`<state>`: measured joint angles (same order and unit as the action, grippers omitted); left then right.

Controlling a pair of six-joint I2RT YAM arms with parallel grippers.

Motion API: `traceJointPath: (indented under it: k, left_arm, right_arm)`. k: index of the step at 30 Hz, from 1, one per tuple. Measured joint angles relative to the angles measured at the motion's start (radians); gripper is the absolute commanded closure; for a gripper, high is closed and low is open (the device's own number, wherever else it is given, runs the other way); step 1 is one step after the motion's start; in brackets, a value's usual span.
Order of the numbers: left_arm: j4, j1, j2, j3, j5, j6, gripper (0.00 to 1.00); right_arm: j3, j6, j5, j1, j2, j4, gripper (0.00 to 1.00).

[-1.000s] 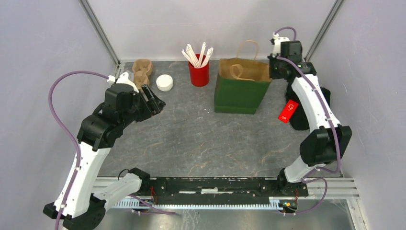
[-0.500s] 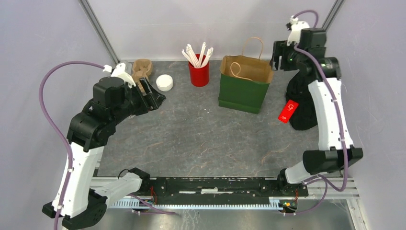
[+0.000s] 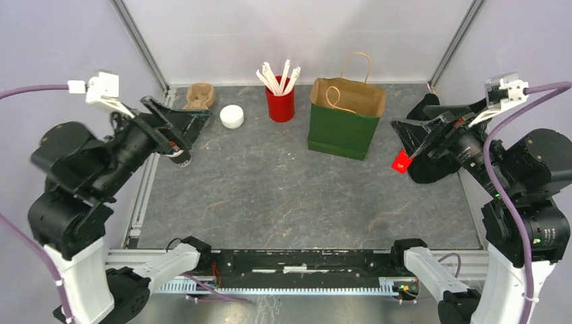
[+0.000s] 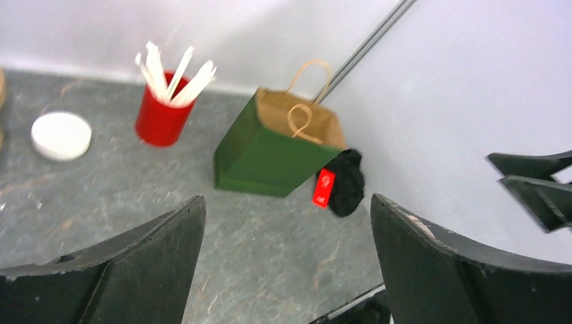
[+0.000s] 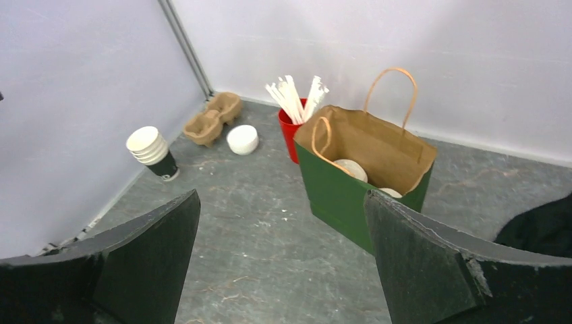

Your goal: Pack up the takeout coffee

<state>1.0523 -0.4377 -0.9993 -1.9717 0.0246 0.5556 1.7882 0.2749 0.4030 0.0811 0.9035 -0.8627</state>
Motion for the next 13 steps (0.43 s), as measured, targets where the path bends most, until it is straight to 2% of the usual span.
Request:
traceJointPath:
  k: [6, 13]
  left_arm:
    - [-0.058, 0.0, 0.026, -0.077, 0.031, 0.0, 0.02]
    - [-0.068, 0.0, 0.023, -0.079, 0.054, 0.0, 0.02]
  right_arm:
    - [0.013, 0.021, -0.002, 0.0, 0.01, -0.058, 0.02]
    - [0.006, 0.026, -0.037, 0.0, 0.012, -0.086, 0.02]
